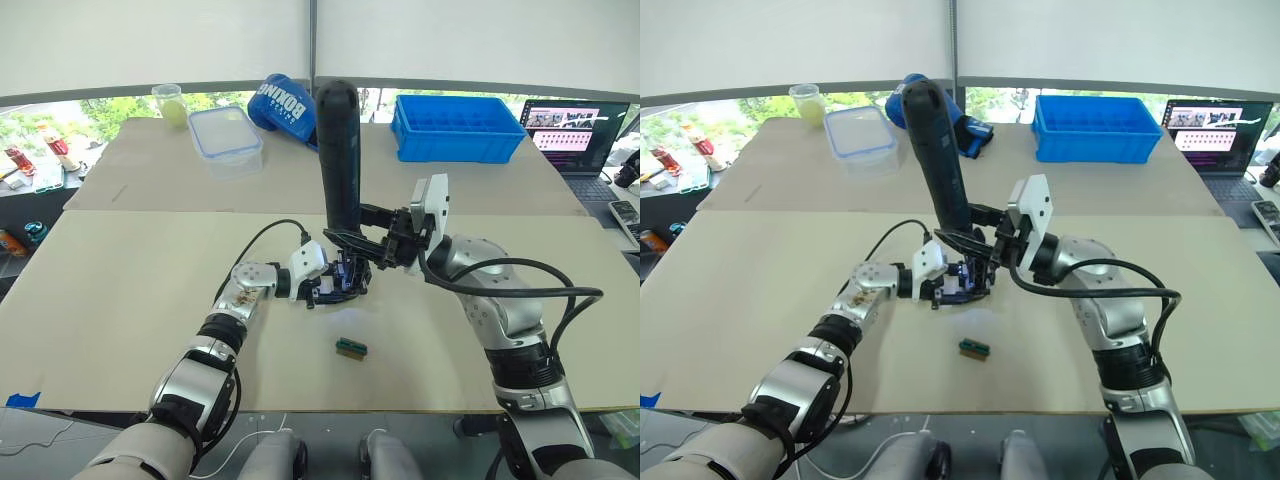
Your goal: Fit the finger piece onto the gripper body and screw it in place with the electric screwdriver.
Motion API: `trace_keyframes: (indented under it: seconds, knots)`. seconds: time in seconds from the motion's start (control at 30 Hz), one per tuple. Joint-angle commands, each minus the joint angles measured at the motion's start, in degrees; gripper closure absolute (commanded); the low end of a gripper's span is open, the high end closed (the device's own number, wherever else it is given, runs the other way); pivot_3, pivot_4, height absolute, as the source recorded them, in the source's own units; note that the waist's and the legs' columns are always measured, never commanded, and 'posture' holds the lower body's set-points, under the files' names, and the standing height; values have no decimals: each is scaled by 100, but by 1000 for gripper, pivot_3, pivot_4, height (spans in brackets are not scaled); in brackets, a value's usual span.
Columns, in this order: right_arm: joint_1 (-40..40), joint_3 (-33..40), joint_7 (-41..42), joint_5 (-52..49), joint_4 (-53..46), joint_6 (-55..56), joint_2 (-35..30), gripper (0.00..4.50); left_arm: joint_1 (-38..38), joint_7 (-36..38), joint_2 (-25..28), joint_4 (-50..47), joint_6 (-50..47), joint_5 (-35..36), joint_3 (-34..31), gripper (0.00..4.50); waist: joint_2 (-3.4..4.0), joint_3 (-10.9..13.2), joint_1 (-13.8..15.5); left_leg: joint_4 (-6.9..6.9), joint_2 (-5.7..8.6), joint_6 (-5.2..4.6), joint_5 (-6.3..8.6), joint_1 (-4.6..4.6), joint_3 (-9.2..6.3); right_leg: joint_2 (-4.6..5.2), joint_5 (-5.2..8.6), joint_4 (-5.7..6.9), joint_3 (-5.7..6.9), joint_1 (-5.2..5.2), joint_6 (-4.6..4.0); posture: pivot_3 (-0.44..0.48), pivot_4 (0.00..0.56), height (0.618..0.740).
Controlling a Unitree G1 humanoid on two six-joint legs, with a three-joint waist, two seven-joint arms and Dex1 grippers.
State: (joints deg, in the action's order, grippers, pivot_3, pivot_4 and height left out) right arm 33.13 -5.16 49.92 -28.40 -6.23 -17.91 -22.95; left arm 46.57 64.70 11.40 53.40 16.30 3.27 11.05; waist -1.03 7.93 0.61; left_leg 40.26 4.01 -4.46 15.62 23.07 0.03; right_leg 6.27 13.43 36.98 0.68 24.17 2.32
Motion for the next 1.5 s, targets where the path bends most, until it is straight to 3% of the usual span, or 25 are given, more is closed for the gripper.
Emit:
trace_keyframes:
  seconds: [0.03, 0.63, 1.0, 1.3, 1.47, 1.5]
  knots:
    - [-254, -82, -28, 265, 489, -262, -126, 2582, 181, -165, 150, -68, 82, -21, -170, 2219, -2, -1, 0, 0, 0, 0, 0, 0, 0, 0, 0, 0, 0, 0, 0, 0, 150, 740]
    - [-438, 66, -63, 247, 36, 29, -104, 2582, 135, -130, 154, -105, 53, -8, -165, 2219, -4, -2, 0, -4, 0, -8, 5, 0, -1, 5, 0, -2, 1, 2, 0, 0, 150, 740]
    - [497, 658, -147, -906, -860, -484, 69, 2582, -43, -43, 179, -123, 78, -93, -32, 2219, -4, 1, -12, -10, 0, 12, -7, 43, 0, 7, 0, 0, 0, 46, 0, 0, 150, 740]
    - [653, 688, -50, -1203, -1051, -740, 42, 2582, -17, -206, 198, -97, -57, -129, -49, 2219, -4, 0, -10, -9, 3, 15, -11, 70, 5, 8, 0, 7, 1, 75, 0, 0, 150, 740]
    - [754, 792, 57, -1976, -1336, -1403, -52, 2582, -151, 68, 431, -545, -220, 54, -144, 1, -4, 1, -33, -13, 3, 14, -13, 74, 5, 5, 0, 13, 0, 84, 0, 0, 150, 740]
    - [762, 805, 130, -2168, -1412, -1563, -114, 2582, -241, 193, 528, -787, -296, 116, -153, 0, -4, 1, -38, -21, 3, 16, -14, 75, 5, 6, 0, 14, 0, 87, 0, 0, 150, 740]
